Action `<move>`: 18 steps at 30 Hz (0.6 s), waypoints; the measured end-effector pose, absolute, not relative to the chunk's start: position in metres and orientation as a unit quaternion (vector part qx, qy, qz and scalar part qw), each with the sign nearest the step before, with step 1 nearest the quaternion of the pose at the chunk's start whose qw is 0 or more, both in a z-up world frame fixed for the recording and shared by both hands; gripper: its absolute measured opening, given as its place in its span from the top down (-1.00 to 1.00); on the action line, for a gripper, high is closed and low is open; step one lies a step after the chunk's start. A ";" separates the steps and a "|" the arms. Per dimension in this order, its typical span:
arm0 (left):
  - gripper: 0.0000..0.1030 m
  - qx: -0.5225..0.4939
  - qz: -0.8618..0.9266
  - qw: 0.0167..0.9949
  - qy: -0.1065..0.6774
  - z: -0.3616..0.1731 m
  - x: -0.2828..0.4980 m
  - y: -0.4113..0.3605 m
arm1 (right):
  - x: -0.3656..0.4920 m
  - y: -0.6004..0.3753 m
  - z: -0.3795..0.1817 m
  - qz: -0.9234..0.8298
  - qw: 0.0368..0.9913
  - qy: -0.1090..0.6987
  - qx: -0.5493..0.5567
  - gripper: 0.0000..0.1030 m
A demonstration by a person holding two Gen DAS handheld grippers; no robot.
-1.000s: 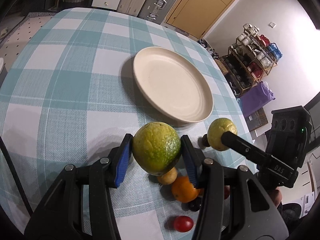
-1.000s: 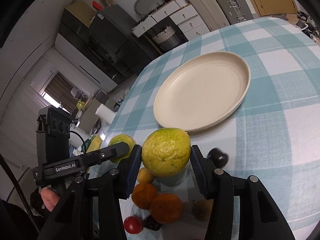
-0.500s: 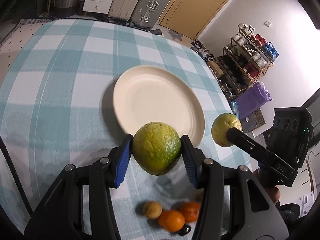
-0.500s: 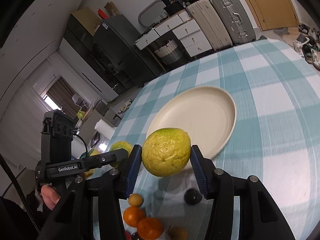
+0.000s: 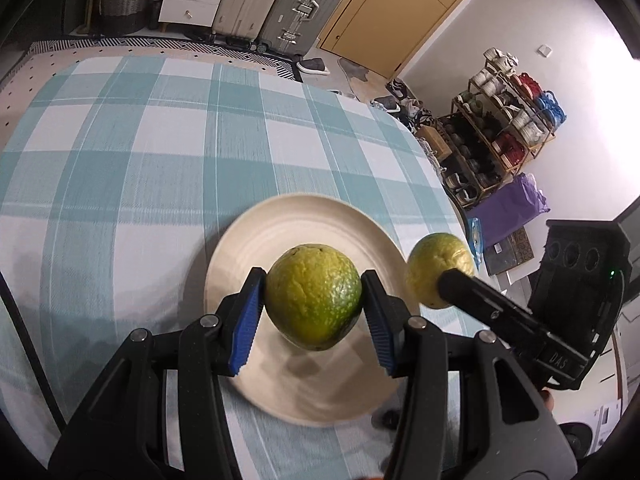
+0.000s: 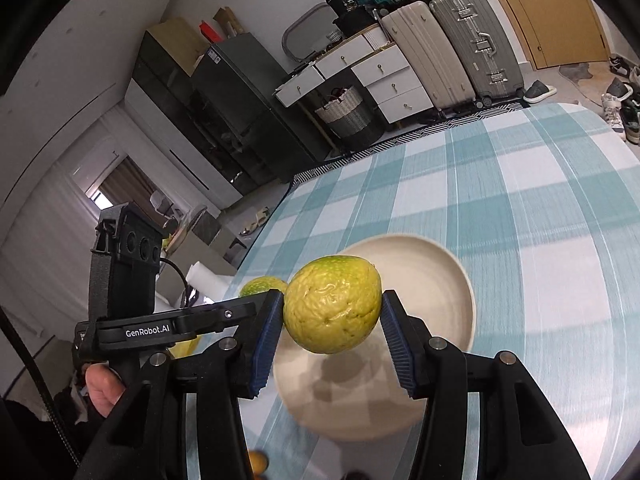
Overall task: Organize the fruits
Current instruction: 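Carry the orange with the left gripper while the right gripper carries the lemon to the plate, then open both grippers to release the orange and lemon onto the plate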
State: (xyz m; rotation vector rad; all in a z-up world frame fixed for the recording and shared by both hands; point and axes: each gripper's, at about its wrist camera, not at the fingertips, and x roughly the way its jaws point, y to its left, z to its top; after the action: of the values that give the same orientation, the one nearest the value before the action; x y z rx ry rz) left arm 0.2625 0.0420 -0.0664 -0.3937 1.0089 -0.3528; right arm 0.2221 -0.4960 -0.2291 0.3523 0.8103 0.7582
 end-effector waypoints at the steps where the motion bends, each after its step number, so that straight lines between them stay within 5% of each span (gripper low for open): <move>1: 0.11 -0.187 -0.168 0.841 0.479 -0.068 0.269 0.041 | 0.229 -0.494 -0.231 0.360 0.833 0.385 0.168 0.02; 18: 0.10 -0.236 -0.166 0.812 0.508 -0.112 0.329 0.031 | 0.279 -0.476 -0.280 0.339 0.824 0.422 0.170 0.01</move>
State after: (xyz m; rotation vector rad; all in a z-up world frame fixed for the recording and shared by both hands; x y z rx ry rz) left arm 0.3295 0.0310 -0.1115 -0.5033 1.0850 -0.3538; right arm 0.2793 -0.4758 -0.2804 0.3615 0.8969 0.7210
